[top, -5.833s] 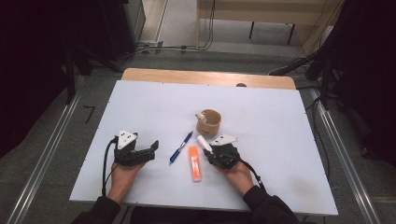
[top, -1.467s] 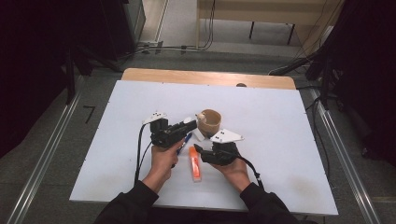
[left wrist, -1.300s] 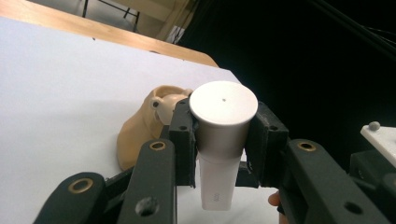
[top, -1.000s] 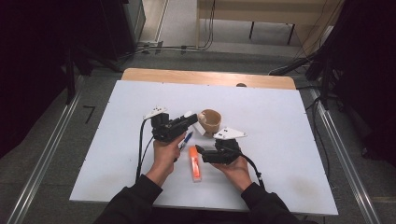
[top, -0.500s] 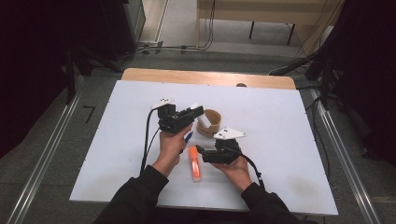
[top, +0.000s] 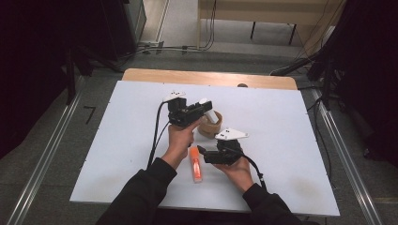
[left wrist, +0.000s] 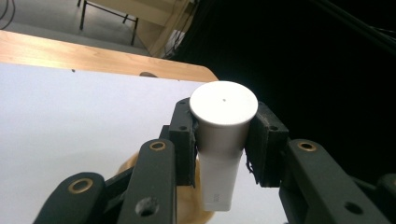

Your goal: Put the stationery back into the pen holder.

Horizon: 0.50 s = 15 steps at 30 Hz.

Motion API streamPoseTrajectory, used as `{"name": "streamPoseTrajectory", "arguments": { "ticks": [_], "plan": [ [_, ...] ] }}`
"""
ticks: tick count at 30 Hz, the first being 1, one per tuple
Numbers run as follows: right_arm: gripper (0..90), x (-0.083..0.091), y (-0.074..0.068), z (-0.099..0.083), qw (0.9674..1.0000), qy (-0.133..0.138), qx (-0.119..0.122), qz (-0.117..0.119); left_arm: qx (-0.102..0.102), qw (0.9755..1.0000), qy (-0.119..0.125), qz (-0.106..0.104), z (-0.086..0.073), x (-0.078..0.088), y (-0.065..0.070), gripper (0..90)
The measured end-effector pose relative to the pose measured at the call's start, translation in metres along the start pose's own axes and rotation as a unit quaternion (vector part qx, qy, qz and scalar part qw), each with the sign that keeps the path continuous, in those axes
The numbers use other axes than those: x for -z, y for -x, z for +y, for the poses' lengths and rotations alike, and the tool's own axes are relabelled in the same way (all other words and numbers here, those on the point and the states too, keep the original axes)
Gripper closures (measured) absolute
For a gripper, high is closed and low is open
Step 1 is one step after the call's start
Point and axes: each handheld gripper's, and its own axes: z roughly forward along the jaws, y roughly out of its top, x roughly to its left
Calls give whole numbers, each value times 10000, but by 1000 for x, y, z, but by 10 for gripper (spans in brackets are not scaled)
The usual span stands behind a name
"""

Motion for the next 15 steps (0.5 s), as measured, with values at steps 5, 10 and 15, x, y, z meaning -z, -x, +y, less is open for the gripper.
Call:
{"name": "streamPoseTrajectory", "arguments": {
  "ticks": [5, 10, 15],
  "plan": [
    [172, 0, 0, 0, 10000, 4, -5, 4, 51, 9999, -38, 84, 2, -7, -8, 672],
    [174, -1, 1, -1, 10000, -10, -7, -6, 33, 9998, -140, 103, 5, -16, -12, 671],
    [174, 0, 1, -1, 10000, -15, -1, -6, -72, 9993, -232, 280, 6, -23, -14, 671]
  ]
}}
